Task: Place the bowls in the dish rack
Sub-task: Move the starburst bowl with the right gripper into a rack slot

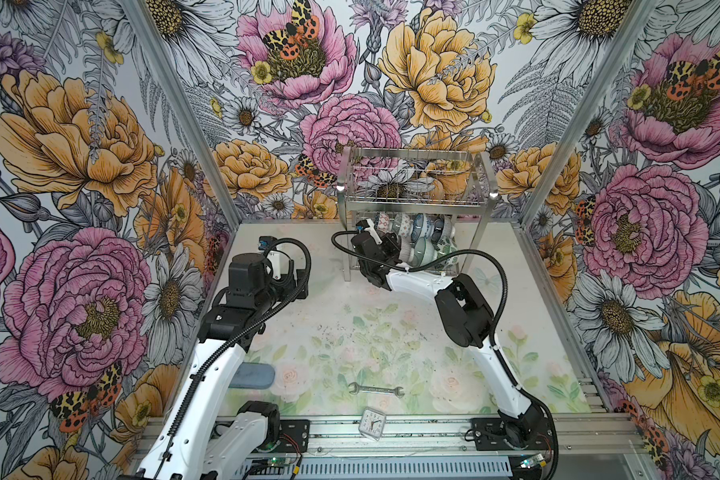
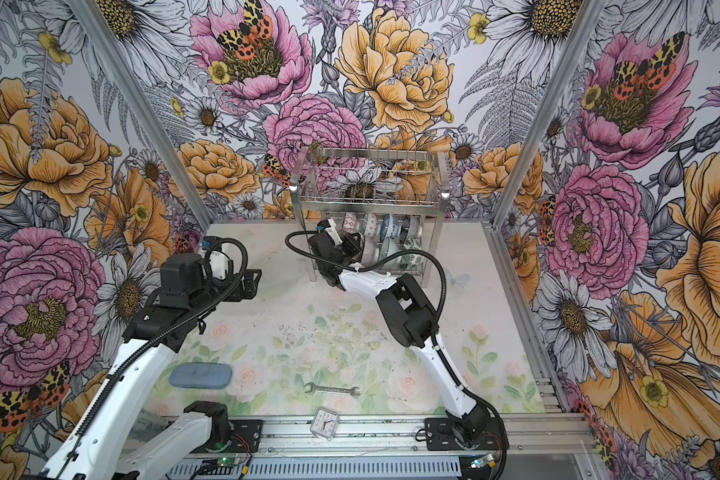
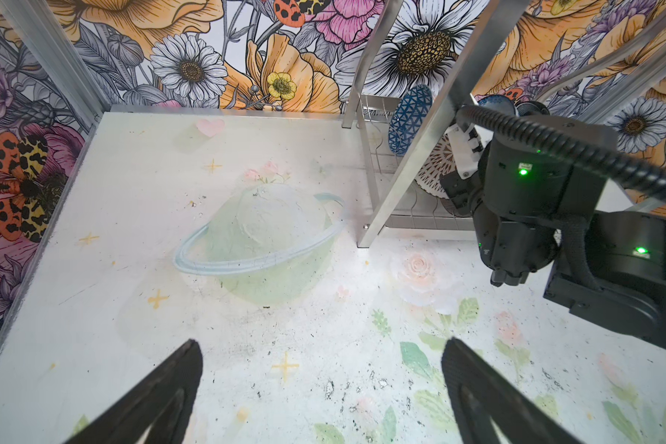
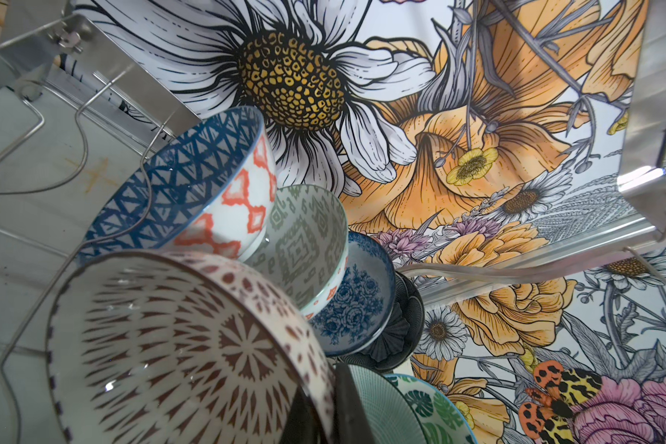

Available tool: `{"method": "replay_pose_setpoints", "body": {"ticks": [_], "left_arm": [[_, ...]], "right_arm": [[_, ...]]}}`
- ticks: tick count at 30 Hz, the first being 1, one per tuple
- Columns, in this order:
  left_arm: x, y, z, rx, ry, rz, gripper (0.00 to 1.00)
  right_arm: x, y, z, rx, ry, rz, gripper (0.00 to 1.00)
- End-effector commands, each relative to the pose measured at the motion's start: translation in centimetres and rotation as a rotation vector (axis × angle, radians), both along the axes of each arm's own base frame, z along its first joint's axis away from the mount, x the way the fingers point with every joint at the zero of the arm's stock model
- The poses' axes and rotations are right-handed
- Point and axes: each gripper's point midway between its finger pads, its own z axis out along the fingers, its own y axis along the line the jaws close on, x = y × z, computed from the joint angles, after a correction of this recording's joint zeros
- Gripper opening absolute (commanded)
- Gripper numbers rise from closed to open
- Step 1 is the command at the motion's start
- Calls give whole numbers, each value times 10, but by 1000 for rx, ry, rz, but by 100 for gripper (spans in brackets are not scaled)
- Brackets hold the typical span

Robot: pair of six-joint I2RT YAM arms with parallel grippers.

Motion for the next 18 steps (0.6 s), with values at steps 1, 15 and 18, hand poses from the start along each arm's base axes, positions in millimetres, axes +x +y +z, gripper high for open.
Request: {"method": "replay_pose_setpoints", "body": {"ticks": [1,15,18], "left_arm": [[0,0,5,-8,-31,-11,99],[-1,0,5,-10,-31,-9,99],[-1,0,5,-8,-32,-9,99]], "right_arm": [[6,10,-7,23,-8,22,0],[7,18,-21,-10,24,43,7],[6,20,-21,-10,25,50,11]]}}
